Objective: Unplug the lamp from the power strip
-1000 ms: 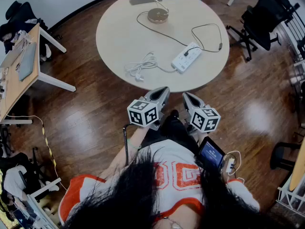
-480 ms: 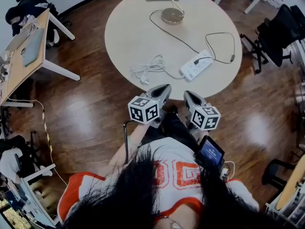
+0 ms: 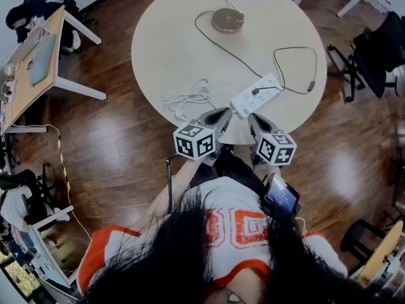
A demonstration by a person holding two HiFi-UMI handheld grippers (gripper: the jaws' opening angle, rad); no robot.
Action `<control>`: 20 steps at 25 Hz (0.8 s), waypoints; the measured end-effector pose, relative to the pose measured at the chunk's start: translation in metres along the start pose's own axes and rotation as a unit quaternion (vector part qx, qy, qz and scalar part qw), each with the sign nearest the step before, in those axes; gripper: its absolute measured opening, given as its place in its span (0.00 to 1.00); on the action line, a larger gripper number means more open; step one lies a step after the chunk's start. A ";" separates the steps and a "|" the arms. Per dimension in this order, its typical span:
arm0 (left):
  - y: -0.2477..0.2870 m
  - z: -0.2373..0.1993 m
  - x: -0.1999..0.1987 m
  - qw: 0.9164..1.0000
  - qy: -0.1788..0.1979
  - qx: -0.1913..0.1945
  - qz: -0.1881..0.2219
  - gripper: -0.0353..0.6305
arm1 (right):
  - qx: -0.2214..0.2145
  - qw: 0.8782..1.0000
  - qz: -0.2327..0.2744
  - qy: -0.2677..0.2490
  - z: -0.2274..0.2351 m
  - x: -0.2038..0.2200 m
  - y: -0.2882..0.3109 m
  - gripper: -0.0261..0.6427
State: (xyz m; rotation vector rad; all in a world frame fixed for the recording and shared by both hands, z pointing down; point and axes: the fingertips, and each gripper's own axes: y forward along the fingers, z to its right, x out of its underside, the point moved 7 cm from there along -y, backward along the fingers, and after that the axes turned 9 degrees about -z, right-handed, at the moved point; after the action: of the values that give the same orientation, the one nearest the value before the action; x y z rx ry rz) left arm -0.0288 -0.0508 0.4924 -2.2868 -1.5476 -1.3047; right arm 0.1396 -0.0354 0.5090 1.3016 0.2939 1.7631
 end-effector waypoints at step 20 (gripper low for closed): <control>0.069 -0.006 -0.009 0.995 0.009 -0.045 -0.089 0.05 | 0.012 0.998 -0.055 -0.037 0.078 -0.035 0.049 0.14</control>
State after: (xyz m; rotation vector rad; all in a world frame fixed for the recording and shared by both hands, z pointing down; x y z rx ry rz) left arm 0.0215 -0.0932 0.5151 -2.2256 -1.7563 -1.4608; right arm 0.1823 -0.1141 0.5501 1.3381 0.3393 1.6193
